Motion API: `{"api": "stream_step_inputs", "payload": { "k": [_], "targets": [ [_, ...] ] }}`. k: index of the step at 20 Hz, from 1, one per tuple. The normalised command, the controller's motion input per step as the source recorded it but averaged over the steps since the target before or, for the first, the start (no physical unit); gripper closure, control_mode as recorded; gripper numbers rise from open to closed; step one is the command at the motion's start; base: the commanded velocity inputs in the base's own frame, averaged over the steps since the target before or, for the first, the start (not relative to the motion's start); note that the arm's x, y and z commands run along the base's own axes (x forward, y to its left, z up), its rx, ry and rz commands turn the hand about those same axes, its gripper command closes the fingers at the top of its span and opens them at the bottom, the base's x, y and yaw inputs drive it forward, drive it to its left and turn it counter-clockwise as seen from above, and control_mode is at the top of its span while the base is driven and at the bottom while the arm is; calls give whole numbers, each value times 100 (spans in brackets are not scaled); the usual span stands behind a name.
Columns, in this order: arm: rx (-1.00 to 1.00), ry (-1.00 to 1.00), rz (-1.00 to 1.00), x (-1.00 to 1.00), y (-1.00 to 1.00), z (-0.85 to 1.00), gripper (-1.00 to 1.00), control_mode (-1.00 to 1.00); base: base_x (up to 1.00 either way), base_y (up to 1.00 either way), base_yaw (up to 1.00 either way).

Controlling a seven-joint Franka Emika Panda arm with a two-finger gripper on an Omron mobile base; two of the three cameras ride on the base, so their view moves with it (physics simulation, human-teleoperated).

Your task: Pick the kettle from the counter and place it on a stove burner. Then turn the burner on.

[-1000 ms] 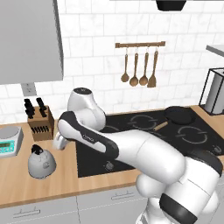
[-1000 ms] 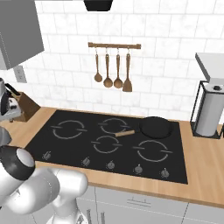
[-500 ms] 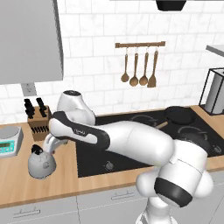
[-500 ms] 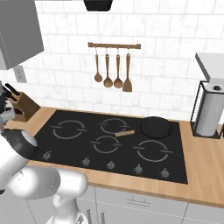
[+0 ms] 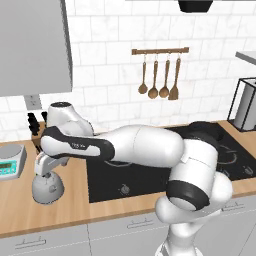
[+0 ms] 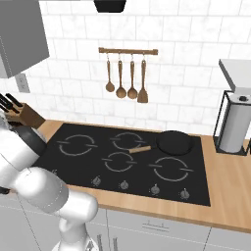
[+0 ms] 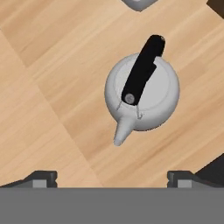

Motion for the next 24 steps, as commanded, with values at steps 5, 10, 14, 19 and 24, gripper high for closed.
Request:
{"api": "stream_step_inputs", "payload": {
  "k": [5, 10, 14, 19, 24],
  "targets": [
    [-5, 0, -3, 0, 11, 0, -100, -100, 0, 0, 0],
    [0, 1, -10, 0, 4, -1, -100, -100, 0, 0, 0],
    [-1, 2, -9, 0, 3, -4, -100, -100, 0, 0, 0],
    [0, 0, -1, 3, 0, 0, -100, -100, 0, 0, 0],
    [0, 0, 0, 9, 0, 0, -100, -100, 0, 0, 0]
  ]
}}
